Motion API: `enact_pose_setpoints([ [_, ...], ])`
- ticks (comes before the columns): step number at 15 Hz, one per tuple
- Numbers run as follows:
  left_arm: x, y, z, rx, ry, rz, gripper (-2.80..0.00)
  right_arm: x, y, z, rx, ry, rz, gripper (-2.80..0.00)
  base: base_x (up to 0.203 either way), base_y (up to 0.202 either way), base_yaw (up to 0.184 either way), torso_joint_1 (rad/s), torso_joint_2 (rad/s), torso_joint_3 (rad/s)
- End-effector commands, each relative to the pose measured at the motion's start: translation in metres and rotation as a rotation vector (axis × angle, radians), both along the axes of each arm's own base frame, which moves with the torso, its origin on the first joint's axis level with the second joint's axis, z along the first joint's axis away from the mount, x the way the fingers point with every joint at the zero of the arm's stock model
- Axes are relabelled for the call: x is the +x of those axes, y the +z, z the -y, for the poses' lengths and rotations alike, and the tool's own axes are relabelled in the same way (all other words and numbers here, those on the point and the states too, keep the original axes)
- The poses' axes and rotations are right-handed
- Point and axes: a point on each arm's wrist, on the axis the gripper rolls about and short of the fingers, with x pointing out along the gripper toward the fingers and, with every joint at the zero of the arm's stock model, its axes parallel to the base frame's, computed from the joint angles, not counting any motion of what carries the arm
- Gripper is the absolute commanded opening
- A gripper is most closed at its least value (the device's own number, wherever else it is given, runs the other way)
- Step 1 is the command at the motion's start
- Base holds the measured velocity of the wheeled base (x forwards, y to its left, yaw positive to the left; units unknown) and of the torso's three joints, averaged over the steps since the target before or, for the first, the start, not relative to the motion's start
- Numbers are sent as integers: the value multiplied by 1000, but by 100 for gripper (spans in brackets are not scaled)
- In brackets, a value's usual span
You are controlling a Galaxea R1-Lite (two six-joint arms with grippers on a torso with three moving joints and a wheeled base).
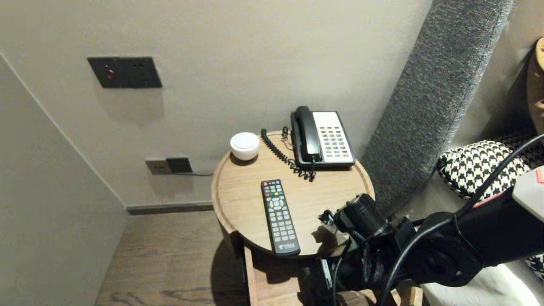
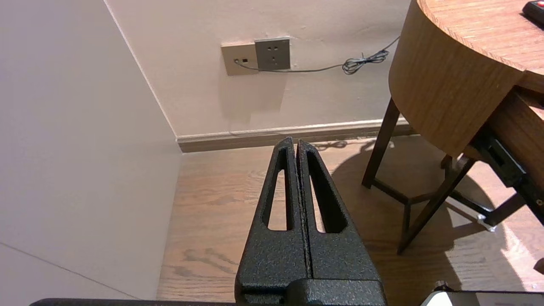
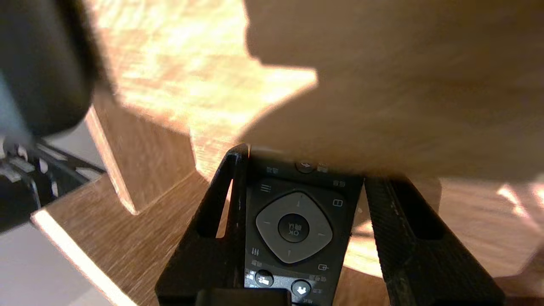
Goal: Take the remote control out of the drawer one by one and place them on the table
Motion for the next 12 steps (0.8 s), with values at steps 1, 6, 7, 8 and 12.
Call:
enact_pose_setpoints([
  [1, 0, 0, 0, 1, 1, 3, -280, 3, 1, 0, 6, -6, 3, -280, 0, 0, 0, 0, 0, 0],
  [6, 0, 0, 0, 1, 0, 1, -280, 8, 5, -4, 18, -7, 17, -280, 0, 0, 0, 0, 0, 0],
  [7, 0, 0, 0, 1, -1, 2, -280, 9, 3, -5, 15, -8, 11, -280, 0, 0, 0, 0, 0, 0],
  [8, 0, 0, 0, 1, 1, 1, -280, 10, 3, -6, 8, -9, 3, -280, 0, 0, 0, 0, 0, 0],
  [12, 0, 0, 0, 1, 0, 2, -280, 9, 5, -5, 7, -7, 3, -280, 0, 0, 0, 0, 0, 0],
])
